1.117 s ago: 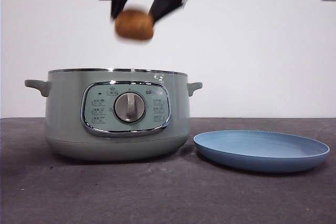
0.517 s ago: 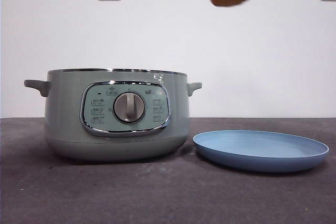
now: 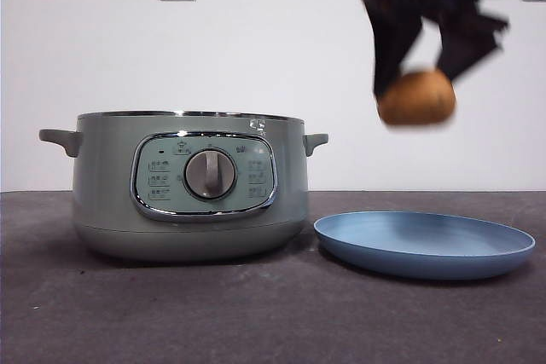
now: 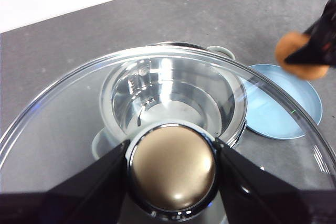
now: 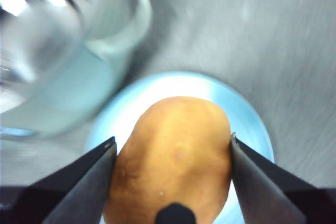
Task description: Take the potato out from the steamer,put the potato on the plate,close the lid
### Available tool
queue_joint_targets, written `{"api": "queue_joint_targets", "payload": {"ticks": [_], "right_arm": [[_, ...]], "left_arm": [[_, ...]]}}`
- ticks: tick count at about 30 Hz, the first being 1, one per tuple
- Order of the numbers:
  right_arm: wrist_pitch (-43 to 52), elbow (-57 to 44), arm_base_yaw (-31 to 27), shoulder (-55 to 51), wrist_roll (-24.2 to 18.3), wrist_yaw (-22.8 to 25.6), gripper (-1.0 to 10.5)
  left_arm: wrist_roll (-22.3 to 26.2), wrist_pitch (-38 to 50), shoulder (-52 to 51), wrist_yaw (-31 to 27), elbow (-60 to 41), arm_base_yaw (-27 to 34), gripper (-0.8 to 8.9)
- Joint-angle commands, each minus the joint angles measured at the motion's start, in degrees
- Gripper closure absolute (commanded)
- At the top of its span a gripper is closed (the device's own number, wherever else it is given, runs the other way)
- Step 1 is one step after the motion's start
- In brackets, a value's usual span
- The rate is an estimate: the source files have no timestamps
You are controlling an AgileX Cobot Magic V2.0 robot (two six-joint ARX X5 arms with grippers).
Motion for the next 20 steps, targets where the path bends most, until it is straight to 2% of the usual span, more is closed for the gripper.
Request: {"api": "queue_joint_targets", "payload": {"ticks": [1, 6, 11, 20], "right_arm": [[6.9, -6.7, -0.4, 0.3, 1.7, -0.2, 9.6], [17.3, -14.8, -1.2, 1.1, 2.9, -0.3, 9.6], [23.8, -18.6, -1.3, 3.5, 4.0, -0.1, 9.6], [25.4, -19.1, -1.3, 7.0, 4.2, -0.1, 9.6]], "left_arm": [[0.5, 3.2, -0.4, 1.0, 0.5, 0.0, 8.26], [0.5, 4.2, 0.2, 1.4, 0.5, 0.0, 8.26], [0.5, 5.0, 0.5, 1.6, 0.5, 0.0, 8.26], [0.5, 5.8, 0.5, 1.7, 0.5, -0.3, 8.26]]}}
